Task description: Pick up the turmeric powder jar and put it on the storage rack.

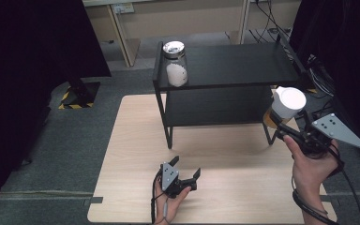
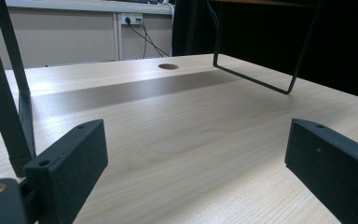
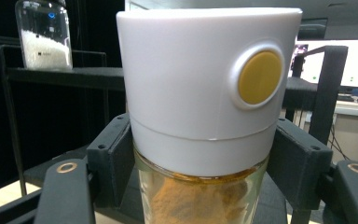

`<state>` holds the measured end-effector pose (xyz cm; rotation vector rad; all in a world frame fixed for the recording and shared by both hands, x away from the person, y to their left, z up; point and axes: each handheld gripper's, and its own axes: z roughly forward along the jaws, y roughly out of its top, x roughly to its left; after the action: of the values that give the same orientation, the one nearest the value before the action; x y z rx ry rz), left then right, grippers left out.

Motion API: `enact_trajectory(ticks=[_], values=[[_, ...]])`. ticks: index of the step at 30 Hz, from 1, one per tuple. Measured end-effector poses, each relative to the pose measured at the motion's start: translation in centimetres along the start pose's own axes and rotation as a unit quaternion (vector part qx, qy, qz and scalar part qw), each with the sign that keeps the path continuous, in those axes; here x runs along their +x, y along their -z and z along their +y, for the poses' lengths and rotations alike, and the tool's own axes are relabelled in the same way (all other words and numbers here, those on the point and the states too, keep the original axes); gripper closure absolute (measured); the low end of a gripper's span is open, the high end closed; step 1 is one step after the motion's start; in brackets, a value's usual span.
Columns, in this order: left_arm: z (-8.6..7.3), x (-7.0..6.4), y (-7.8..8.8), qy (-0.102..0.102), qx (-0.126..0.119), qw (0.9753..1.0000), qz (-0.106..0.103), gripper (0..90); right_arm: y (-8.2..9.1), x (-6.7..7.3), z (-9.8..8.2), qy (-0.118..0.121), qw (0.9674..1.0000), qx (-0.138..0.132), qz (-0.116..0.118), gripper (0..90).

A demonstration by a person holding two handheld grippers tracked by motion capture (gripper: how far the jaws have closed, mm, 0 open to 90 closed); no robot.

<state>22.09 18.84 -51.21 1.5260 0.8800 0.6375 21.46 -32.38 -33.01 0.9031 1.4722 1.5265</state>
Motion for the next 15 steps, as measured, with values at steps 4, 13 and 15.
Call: enact_trajectory(ticks=[4,13,15], values=[[0.0,0.0,0.0,-0.001,0.0,1.0,0.0,5.2,-0.4,0.1,0.7,0.001,1.0,-0.002,-0.004,30.6],[0.0,0.0,0.0,-0.002,0.001,1.0,0.001,5.2,-1.2,0.3,2.5,0.003,0.9999,-0.007,-0.007,30.6],[0.0,0.0,0.0,-0.002,0.001,1.0,0.001,5.2,-1.3,0.3,2.6,0.005,0.9999,-0.008,-0.007,30.6]])
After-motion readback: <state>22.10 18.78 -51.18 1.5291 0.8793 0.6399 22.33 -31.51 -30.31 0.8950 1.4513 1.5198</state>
